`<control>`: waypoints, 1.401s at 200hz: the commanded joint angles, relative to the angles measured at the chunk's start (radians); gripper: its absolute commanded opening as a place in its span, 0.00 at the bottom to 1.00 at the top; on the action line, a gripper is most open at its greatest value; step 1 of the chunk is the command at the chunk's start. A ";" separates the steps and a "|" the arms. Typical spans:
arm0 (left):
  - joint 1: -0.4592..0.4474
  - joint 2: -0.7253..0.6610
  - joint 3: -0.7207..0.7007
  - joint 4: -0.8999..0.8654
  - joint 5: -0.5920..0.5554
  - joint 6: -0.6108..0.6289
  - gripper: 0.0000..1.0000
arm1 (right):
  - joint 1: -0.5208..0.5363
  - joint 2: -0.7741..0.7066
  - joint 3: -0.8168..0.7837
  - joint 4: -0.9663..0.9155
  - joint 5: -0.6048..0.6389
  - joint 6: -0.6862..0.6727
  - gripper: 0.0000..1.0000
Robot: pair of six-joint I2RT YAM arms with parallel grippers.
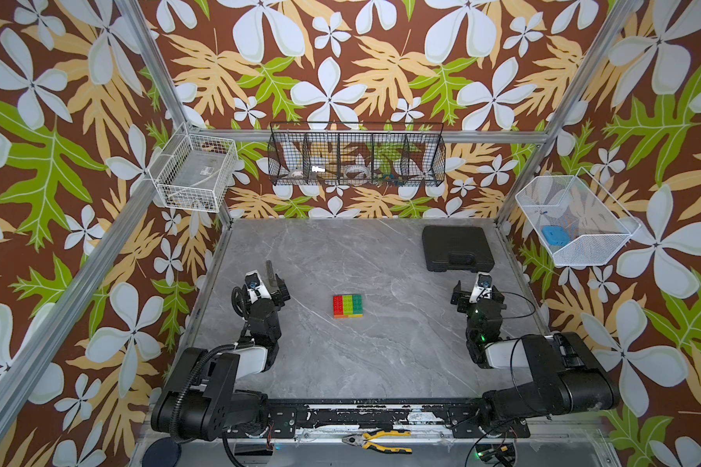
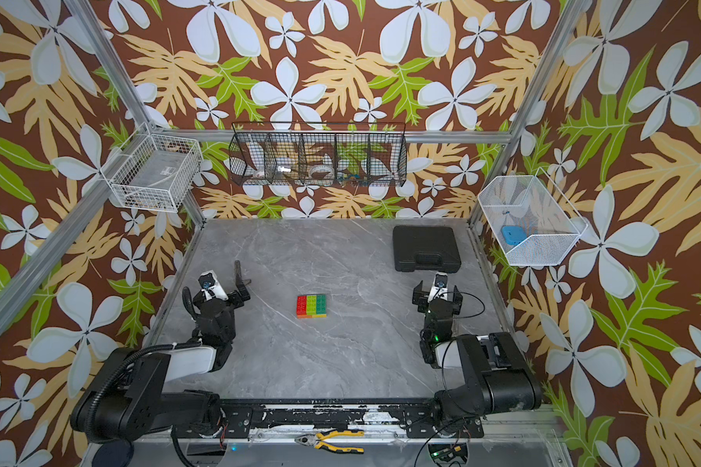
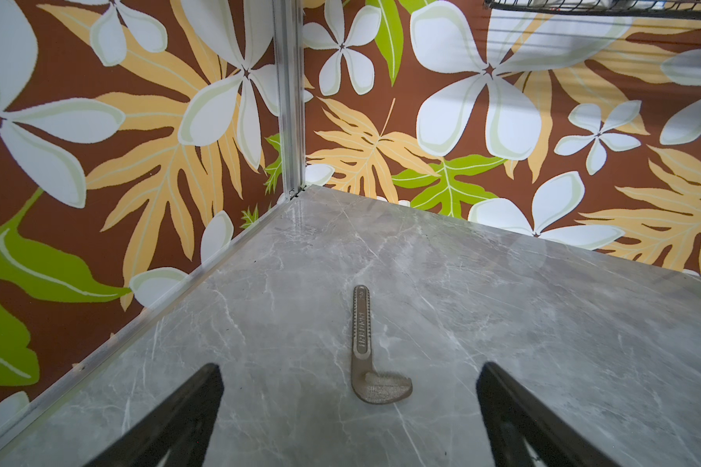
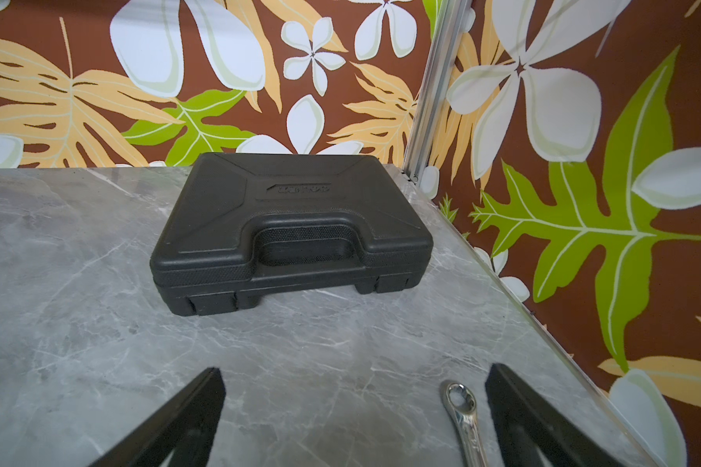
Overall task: Assemble a rectangle with lego
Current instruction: Reset both arms
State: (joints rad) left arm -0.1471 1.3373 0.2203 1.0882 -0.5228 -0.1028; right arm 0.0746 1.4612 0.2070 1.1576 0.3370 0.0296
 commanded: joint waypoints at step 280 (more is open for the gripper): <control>0.003 0.009 0.015 0.006 -0.003 -0.002 1.00 | 0.001 -0.001 0.003 0.004 -0.003 0.009 0.99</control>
State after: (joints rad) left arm -0.1471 1.3373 0.2203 1.0882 -0.5228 -0.1028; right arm 0.0746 1.4612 0.2070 1.1576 0.3370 0.0296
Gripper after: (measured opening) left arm 0.999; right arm 0.992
